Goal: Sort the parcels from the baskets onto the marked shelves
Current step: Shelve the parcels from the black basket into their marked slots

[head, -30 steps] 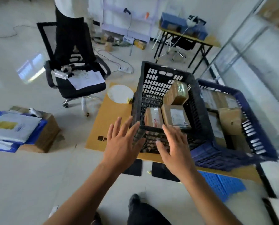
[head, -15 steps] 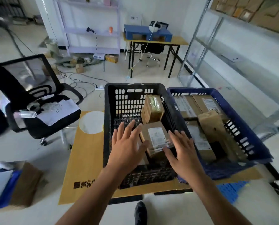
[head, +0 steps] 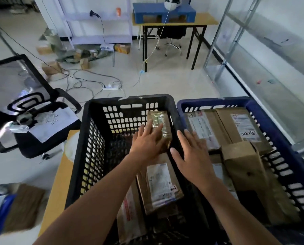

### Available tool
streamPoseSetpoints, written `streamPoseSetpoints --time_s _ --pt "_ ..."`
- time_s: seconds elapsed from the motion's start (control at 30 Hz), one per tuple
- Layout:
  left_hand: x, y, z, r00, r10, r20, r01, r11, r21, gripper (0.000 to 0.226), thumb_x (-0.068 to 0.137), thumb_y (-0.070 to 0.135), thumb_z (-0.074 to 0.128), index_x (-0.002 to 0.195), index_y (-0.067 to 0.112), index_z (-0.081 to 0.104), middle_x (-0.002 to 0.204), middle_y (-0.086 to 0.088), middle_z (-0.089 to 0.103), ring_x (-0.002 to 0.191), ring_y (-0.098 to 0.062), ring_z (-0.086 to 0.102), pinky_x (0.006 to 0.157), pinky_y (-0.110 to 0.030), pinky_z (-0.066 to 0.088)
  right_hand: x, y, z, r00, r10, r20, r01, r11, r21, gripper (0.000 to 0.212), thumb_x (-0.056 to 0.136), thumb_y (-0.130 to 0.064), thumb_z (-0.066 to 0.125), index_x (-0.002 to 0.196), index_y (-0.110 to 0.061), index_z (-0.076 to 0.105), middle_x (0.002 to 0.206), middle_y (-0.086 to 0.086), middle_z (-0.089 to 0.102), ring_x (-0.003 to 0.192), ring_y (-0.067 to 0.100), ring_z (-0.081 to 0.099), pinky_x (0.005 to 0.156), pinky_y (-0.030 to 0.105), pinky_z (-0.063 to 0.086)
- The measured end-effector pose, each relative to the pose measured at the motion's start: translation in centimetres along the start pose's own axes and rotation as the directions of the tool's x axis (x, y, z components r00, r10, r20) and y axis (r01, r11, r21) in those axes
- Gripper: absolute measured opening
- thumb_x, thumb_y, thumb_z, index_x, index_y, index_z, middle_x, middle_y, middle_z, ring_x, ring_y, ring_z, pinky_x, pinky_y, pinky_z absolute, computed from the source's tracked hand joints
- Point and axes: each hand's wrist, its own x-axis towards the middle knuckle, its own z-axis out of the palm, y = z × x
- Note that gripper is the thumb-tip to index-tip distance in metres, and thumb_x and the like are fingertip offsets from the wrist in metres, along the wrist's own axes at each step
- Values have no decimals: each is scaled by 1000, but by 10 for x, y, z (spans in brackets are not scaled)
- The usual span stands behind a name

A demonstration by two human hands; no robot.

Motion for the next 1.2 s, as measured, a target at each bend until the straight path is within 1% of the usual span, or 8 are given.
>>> streamPoseSetpoints --time_s 0.3,0.43,0.6,0.73,0.9,0.97,1.07,1.2 --pt "3 6 14 956 -227 -185 204 970 -134 80 81 86 44 139 32 32 167 10 4 144 -33 33 96 -54 52 0 3 8 998 -35 -49 36 999 20 79 97 -69 19 165 -30 18 174 4 12 161 23 -4 128 50 -3" --pt "7 10 12 941 -279 -191 228 941 -251 69 84 63 67 131 25 33 160 3 18 131 -39 45 89 -50 53 0 3 8 999 -34 -37 36 998 45 79 97 -70 19 166 -32 16 175 2 9 161 20 -8 127 48 -4" --pt "-19 0 -4 934 -245 -259 110 890 -443 87 85 60 65 154 43 15 166 17 10 145 -31 35 108 -54 47 -5 0 0 997 -63 -52 66 996 59 80 96 -70 18 166 -30 18 174 3 14 161 20 -9 127 46 -8" --pt "-72 -2 -32 925 -224 -306 -67 698 -713 85 84 61 62 157 47 20 161 24 19 144 -10 36 104 -47 54 -15 -11 -6 991 -103 -83 115 980 160 82 97 -70 24 165 -25 19 173 0 17 161 14 -8 128 41 -6" --pt "-151 -8 -52 932 -217 -289 -203 348 -915 71 92 36 62 155 44 32 157 3 37 134 -23 55 93 -44 60 -46 -49 -13 994 -106 -36 112 905 410 86 94 -77 28 165 -30 19 172 -9 17 159 7 -8 131 49 -3" --pt "-180 -13 -57 939 -203 -279 -205 324 -924 67 92 32 58 153 43 34 156 1 42 135 -22 55 101 -45 56 -63 -66 -17 992 -123 19 94 843 530 84 91 -82 27 161 -36 29 169 -11 26 160 13 4 131 53 2" --pt "-218 -23 -63 952 -160 -260 -190 356 -915 71 90 43 56 157 35 32 150 9 52 134 -14 55 109 -46 50 -94 -89 -24 986 -163 27 97 705 703 62 95 -73 38 150 -46 44 149 -15 48 145 11 41 119 53 37" --pt "-267 -35 -63 965 -102 -240 -199 308 -930 74 95 43 52 162 35 20 161 7 40 145 -16 44 118 -52 38 -139 -119 -31 980 -196 23 99 590 801 48 93 -70 50 139 -71 38 139 -27 60 132 -1 55 111 40 48"
